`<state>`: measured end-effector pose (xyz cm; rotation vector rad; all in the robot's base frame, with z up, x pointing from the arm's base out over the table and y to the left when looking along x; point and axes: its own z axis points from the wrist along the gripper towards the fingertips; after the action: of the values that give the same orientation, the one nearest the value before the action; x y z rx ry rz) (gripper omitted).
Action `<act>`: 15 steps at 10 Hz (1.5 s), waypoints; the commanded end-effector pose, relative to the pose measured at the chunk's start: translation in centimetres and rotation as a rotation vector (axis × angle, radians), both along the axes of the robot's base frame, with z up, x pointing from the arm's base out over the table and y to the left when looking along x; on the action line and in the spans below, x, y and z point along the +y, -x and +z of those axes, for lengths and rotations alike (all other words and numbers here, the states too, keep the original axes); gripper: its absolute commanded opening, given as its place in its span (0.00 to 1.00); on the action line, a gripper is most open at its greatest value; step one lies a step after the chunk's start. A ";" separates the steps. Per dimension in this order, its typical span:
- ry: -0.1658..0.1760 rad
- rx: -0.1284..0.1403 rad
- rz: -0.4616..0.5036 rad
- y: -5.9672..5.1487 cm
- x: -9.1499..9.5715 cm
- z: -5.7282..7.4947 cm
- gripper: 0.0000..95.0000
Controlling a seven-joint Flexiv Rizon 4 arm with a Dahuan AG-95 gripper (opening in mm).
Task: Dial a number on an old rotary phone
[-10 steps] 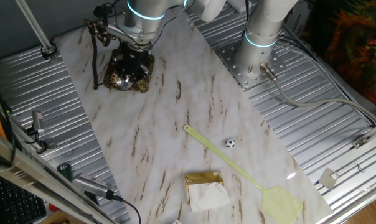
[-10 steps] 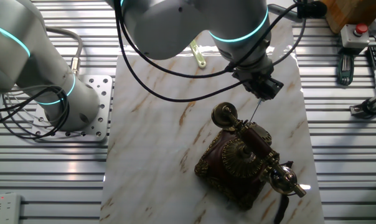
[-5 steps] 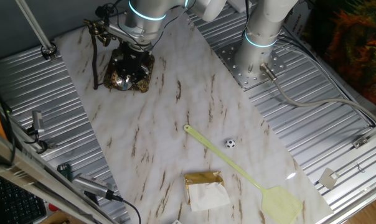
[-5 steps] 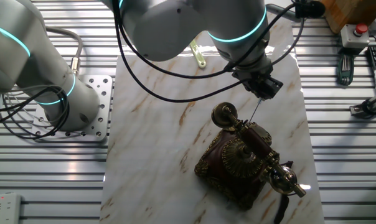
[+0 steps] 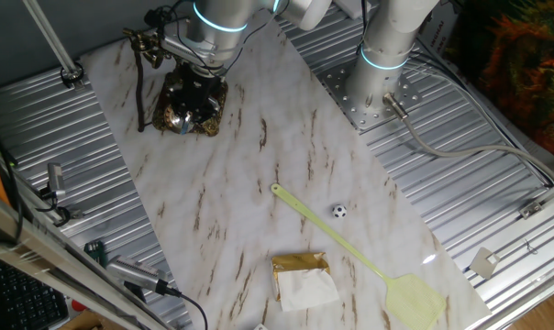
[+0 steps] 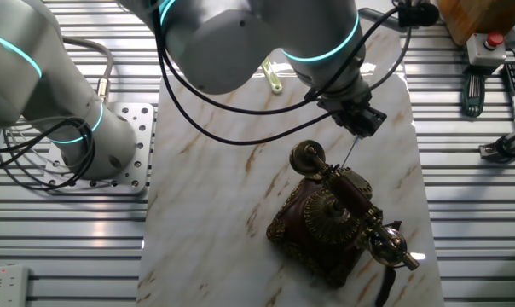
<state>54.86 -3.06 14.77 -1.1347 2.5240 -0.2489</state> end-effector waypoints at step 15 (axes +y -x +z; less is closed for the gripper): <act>0.001 -0.038 0.007 -0.6 0.1 -0.9 0.00</act>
<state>55.43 -2.77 13.93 -1.1313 2.4902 -0.2542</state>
